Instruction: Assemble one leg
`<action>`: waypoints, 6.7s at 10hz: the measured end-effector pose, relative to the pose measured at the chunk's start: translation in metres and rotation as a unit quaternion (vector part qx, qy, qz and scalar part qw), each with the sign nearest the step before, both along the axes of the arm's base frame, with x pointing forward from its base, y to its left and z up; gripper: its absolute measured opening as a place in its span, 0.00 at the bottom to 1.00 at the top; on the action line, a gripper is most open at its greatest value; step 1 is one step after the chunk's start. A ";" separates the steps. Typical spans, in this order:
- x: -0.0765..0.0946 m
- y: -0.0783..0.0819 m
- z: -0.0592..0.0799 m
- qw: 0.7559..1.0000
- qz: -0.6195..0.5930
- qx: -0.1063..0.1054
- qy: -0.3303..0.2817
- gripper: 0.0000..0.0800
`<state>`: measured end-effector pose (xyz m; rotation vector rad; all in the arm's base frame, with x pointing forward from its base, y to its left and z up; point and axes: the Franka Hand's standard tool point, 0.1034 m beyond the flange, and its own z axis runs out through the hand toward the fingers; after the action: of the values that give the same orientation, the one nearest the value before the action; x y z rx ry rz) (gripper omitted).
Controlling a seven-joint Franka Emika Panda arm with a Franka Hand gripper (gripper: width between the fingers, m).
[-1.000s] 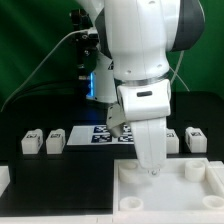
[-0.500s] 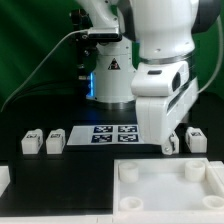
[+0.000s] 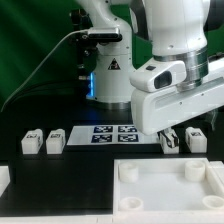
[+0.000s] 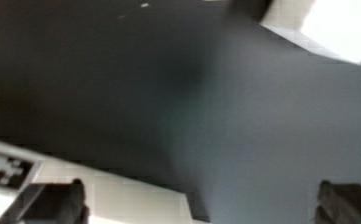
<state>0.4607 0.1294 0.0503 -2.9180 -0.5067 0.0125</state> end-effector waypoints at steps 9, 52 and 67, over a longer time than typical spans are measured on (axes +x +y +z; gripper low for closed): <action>-0.038 0.031 -0.008 0.970 -0.174 -0.040 0.165 0.81; 0.098 -0.003 0.095 0.984 -0.140 0.010 -0.107 0.37; 0.155 -0.018 0.067 0.944 -0.118 0.003 -0.308 0.37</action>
Offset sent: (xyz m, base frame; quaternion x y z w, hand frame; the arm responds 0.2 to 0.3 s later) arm -0.0039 -0.0188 -0.0221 -0.0095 0.0211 0.0772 0.9967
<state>0.6155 0.1114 0.1172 -2.9107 -0.2242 -0.9497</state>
